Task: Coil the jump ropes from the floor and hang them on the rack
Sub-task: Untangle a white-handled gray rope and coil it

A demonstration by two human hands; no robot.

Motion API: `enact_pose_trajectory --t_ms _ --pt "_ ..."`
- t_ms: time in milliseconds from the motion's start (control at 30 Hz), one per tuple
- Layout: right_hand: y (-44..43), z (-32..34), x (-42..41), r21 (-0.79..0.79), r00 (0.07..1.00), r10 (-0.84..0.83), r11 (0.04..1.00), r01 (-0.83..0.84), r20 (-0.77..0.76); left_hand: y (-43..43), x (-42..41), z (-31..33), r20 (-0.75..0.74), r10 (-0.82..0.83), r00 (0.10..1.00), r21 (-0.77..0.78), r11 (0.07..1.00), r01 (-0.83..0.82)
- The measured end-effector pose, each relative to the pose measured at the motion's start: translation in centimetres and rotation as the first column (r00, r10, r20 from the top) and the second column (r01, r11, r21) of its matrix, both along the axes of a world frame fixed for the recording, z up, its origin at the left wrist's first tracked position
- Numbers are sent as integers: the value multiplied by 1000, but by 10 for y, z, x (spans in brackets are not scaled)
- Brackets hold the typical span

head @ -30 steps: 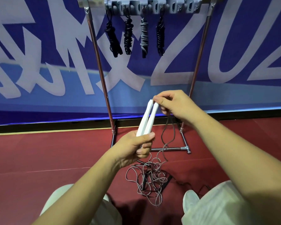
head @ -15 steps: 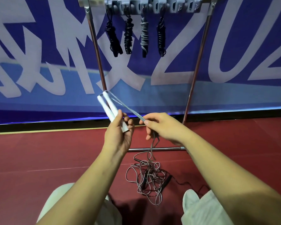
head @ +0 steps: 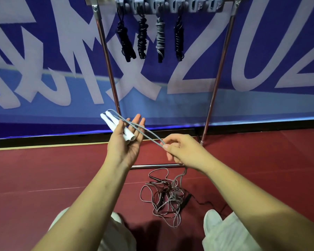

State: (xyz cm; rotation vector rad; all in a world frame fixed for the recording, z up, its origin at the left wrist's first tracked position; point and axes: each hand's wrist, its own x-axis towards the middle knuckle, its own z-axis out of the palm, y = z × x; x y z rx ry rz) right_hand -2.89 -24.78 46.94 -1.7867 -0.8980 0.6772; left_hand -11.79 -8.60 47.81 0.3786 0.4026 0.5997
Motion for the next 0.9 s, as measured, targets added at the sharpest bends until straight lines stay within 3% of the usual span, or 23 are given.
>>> enact_pose_trajectory --t_ms 133,300,467,600,667,800,900 --pt "4 -6 -9 -9 997 4 1000 -5 -83 -2 3 1 -38 -39 999 -6 999 39" --pt "8 -8 -15 -115 996 87 989 -89 -22 2 9 -2 -133 -94 987 50 994 102" --pt "6 -1 -24 -209 986 166 963 -168 -28 -2 12 -13 -87 -157 984 17 987 159" --pt "3 5 -26 -285 955 294 920 -270 44 13 17 -31 -208 -118 971 86 987 139" --pt "1 8 -24 -284 960 274 926 -250 51 19 17 -42 -323 -95 942 191 968 163" --pt "2 16 -17 -335 951 276 917 -218 137 15 13 -56 -540 112 834 540 806 242" --pt "6 19 -14 -424 898 374 870 -253 231 14 11 -60 -590 352 727 741 593 315"
